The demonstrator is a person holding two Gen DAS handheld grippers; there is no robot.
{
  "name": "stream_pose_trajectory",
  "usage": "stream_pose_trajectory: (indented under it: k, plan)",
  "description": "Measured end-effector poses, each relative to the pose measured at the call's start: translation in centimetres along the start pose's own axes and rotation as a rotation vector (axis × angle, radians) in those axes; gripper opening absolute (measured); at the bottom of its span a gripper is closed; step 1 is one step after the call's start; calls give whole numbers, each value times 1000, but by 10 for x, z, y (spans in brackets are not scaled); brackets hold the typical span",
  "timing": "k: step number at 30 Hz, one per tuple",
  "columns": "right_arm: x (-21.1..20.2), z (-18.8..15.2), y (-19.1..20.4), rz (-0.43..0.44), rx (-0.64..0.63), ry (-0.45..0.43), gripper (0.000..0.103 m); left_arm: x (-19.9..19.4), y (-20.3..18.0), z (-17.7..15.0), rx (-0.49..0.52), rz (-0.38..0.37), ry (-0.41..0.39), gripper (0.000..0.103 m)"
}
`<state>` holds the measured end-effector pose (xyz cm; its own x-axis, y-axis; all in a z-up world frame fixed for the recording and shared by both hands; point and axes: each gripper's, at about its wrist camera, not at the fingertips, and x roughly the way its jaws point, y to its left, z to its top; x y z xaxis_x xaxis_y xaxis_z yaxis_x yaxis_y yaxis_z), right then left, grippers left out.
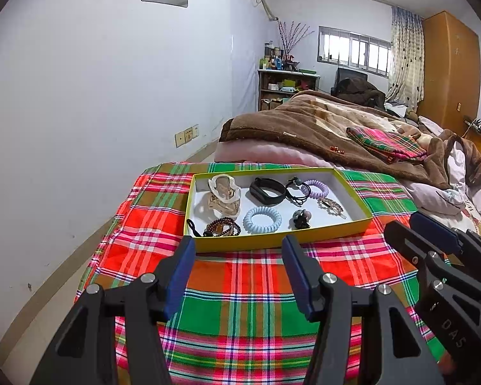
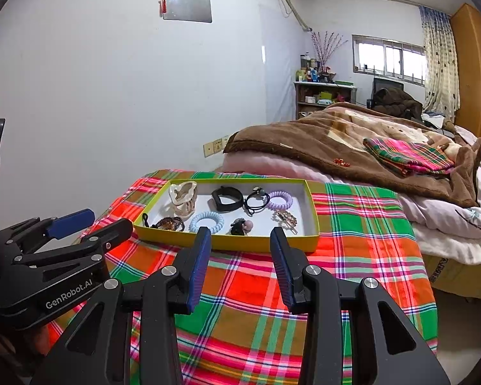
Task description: Organize jewelry
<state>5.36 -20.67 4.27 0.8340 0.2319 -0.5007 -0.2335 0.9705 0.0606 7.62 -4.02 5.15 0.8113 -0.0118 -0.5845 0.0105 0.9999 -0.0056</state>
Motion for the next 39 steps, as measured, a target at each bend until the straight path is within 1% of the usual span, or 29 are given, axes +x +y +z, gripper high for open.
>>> stream_pose_trajectory:
  k: [39]
  plan:
    - [-2, 0, 6, 5, 0, 2, 39, 5, 0, -4, 3, -2, 34, 58]
